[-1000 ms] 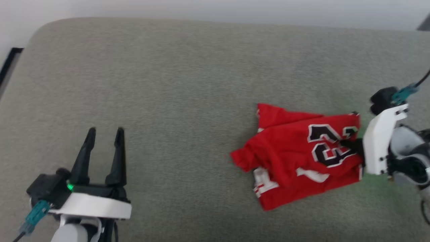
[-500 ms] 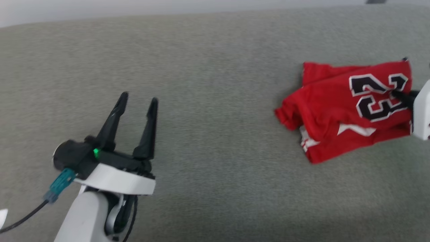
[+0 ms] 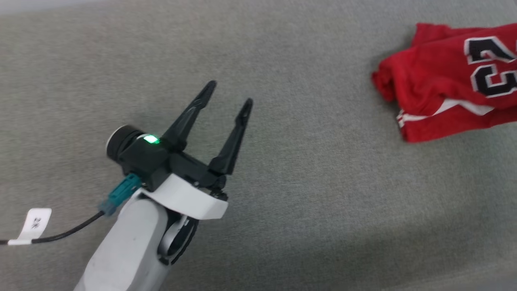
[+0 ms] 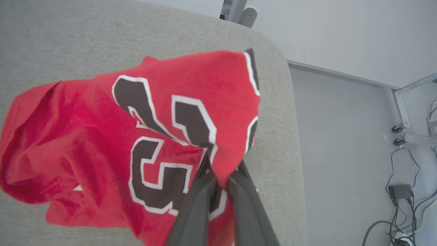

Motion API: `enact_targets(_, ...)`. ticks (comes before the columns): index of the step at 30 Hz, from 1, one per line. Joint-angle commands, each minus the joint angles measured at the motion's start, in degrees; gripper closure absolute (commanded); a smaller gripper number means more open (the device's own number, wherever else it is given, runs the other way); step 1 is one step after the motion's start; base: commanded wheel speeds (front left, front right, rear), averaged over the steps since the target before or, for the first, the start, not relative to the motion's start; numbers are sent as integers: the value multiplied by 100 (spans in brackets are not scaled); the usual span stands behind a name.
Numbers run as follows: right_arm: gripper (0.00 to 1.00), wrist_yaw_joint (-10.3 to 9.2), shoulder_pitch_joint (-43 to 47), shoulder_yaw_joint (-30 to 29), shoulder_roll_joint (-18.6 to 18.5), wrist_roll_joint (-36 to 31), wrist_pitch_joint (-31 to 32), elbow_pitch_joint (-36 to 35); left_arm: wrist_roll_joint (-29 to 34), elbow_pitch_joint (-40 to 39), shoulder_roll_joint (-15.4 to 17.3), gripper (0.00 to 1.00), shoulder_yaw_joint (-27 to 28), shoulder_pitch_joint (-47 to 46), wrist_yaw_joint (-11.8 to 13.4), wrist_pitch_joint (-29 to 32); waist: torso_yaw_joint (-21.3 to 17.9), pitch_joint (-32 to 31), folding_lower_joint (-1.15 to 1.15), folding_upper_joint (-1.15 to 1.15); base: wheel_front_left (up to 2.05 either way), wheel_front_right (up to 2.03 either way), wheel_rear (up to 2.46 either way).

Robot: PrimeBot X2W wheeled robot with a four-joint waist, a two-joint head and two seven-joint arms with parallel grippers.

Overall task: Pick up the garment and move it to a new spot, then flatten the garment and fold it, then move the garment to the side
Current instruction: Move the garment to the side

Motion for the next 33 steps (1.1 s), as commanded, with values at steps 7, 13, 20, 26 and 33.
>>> enact_targets(7,100,-1,-440,15,-221,-437,-485,623,-58,53,14,0,-546,-531,-10,-29,-292,477,0,0,0,0,0)
enact_targets(13,100,-1,-751,-26,-225,-869,-906,1268,-81,84,8,0,-775,-787,-10,-29,-322,740,0,0,0,0,0)
enact_targets(20,100,-1,-1064,34,160,-1376,-1477,2069,-98,49,10,0,-879,-952,-10,-28,-244,988,0,0,0,0,0)
enact_targets(26,85,-1,-1292,-28,363,-1479,-1725,2524,-122,80,18,0,-868,-1018,-10,-28,-171,1046,0,0,0,0,0)
enact_targets(33,0,-1,-1574,-129,571,-1552,-1975,2979,-137,96,47,0,-594,-852,-10,-28,-161,900,0,0,0,0,0)
